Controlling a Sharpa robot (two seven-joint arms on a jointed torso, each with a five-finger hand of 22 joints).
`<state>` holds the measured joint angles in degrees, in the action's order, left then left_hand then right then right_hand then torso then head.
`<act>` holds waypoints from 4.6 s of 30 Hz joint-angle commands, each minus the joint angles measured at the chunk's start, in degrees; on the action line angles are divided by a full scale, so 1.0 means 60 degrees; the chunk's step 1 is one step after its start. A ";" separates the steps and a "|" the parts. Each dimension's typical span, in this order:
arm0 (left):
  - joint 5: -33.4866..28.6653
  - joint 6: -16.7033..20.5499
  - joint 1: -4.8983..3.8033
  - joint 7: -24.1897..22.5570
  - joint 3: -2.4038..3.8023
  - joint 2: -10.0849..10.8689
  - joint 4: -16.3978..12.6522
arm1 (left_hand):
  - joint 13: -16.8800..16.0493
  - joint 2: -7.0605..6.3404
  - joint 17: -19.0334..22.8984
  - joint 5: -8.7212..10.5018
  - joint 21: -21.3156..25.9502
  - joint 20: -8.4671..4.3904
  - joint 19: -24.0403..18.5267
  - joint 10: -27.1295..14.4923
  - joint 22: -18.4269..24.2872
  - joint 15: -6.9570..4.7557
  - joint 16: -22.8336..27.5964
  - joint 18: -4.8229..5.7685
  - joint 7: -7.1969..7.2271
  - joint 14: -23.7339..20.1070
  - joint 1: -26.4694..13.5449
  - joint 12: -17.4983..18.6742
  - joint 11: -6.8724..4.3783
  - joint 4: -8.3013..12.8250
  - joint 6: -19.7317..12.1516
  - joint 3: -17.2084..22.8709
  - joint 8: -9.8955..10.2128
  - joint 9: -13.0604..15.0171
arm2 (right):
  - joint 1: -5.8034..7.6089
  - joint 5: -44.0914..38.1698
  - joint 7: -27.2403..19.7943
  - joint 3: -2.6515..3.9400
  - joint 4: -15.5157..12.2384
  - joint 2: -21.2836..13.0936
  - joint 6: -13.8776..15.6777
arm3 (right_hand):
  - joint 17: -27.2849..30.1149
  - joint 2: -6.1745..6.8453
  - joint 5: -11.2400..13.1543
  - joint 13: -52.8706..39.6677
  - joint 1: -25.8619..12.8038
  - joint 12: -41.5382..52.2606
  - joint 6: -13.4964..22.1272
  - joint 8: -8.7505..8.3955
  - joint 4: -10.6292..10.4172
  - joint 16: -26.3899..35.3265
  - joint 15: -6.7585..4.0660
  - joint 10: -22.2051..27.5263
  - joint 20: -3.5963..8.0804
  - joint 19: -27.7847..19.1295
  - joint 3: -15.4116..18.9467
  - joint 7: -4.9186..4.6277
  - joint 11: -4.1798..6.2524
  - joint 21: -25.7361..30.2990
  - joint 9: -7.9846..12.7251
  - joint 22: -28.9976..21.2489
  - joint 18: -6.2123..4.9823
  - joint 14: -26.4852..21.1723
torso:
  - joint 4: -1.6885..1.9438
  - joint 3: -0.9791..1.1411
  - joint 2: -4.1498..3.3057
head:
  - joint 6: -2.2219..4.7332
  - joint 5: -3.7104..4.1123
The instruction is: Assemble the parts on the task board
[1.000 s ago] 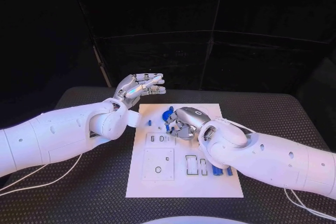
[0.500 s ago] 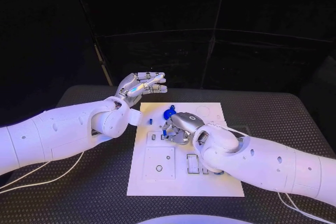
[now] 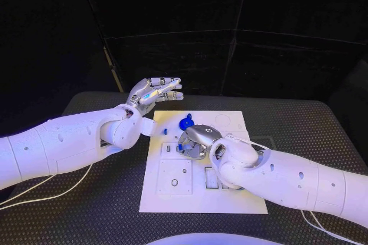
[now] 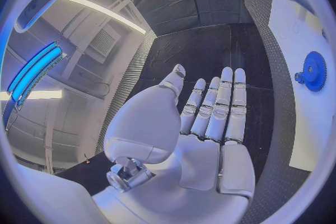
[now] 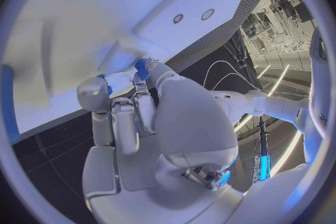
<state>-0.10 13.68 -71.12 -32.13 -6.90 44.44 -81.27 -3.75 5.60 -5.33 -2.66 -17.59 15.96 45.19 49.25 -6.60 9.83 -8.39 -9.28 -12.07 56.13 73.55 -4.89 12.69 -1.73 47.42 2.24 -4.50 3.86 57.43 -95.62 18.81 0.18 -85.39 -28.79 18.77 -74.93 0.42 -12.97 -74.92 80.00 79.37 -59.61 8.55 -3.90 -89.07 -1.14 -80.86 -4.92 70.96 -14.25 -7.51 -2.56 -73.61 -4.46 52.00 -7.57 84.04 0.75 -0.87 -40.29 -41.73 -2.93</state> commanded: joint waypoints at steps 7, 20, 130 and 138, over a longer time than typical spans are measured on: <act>0.0024 -0.0091 -0.0012 -0.0038 0.0009 -0.0012 -0.0001 | -0.0007 0.0084 -0.0014 -0.0038 -0.0028 -0.0008 0.0067 0.0097 0.0009 -0.0007 -0.0011 -0.0196 -0.0595 0.0057 -0.0005 -0.0058 -0.0001 0.0054 0.0056 0.0009 -0.0048 0.0014 | -0.0016 -0.0128 0.0059 0.0004 0.0056 0.0010 -0.0317 | -0.2073 0.0004 -0.0002 -0.0051 -0.0080 -0.0032 -0.0098 0.0083 0.0016 -0.0014 -0.0049 0.0018 0.0019 0.0014 -0.0044 0.0026 0.0002 -0.0017 -0.0013 -0.0031 0.0113 0.0897 | -0.0002 -0.0001 0.0004 | -0.0031 -0.0013; 0.0024 -0.0107 -0.0012 -0.0034 0.0009 -0.0019 0.0006 | -0.0006 0.0084 -0.0012 -0.0038 -0.0026 -0.0008 0.0066 0.0103 0.0011 -0.0007 -0.0006 -0.0195 -0.0593 0.0054 -0.0005 -0.0058 -0.0002 0.0056 0.0048 0.0009 -0.0047 0.0012 | -0.0021 -0.0281 0.0252 0.0004 0.0036 -0.0115 -0.0469 | -0.2063 0.0016 0.0003 -0.0048 -0.0098 -0.0035 -0.0090 0.0078 0.0012 -0.0010 -0.0049 0.0019 0.0020 0.0011 -0.0043 0.0025 0.0002 -0.0013 -0.0010 -0.0036 0.0112 0.0894 | -0.0004 -0.0002 0.0004 | -0.0081 0.0000; 0.6196 -0.2383 -0.0704 0.7205 -0.0225 0.0697 -0.0147 | -0.9228 -0.0202 -1.3909 -0.0040 -0.9182 -0.2193 0.5398 0.4181 -0.8556 -0.2219 -1.3478 0.0603 0.1324 0.5591 -0.1429 -1.0828 -0.2172 -0.1002 0.1607 -0.1308 -0.4094 0.2307 | 0.1494 0.5693 -0.3321 0.0797 -0.2283 -0.3839 0.0292 | -0.1872 0.0753 0.0675 0.0239 -0.0517 -0.0233 0.1629 -0.0375 -0.0780 0.0071 0.0343 0.0342 -0.0351 -0.0157 0.1405 -0.0454 -0.0446 0.0252 -0.0001 -0.0418 0.0055 0.0842 | 0.0013 0.0058 0.0305 | -0.0104 -0.0085; 0.8495 -0.3484 -0.0993 0.9334 -0.0599 0.0032 -0.0070 | -1.0163 0.0015 -1.4112 -0.0021 -0.9867 -0.2271 0.5541 0.4426 -0.9569 -0.2319 -1.3602 0.0738 0.1451 0.5645 -0.1783 -1.1548 -0.2221 -0.1835 0.1002 -0.2059 -0.5240 0.3326 | 0.1643 0.6118 -0.3274 0.0822 -0.1942 -0.3908 0.0390 | -0.1806 0.0700 0.0590 0.0269 -0.0497 -0.0255 0.1541 -0.0290 -0.0809 0.0097 0.0320 0.0361 -0.0332 -0.0199 0.1465 -0.0424 -0.0420 0.0296 -0.0020 -0.0511 0.0040 0.0827 | 0.0075 0.0053 0.0405 | -0.0170 -0.0114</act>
<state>41.78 -2.36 -76.96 15.17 -10.47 44.91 -81.89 -64.66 5.46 -74.95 -2.88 -76.51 2.55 78.24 75.56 -63.83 -3.70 -89.83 -5.70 -3.31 83.96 63.12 -73.90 -0.52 -12.47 53.71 -9.89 -35.62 23.51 67.15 -61.98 -0.01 5.06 -97.12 -52.33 20.17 -74.92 4.65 -9.21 -73.39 76.60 77.69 -50.10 6.63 -8.75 -88.80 0.73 -78.71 -6.86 70.23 -5.89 -10.04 -5.33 -72.07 -4.53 49.02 -7.57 83.84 1.02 -0.53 -38.11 -42.64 -3.61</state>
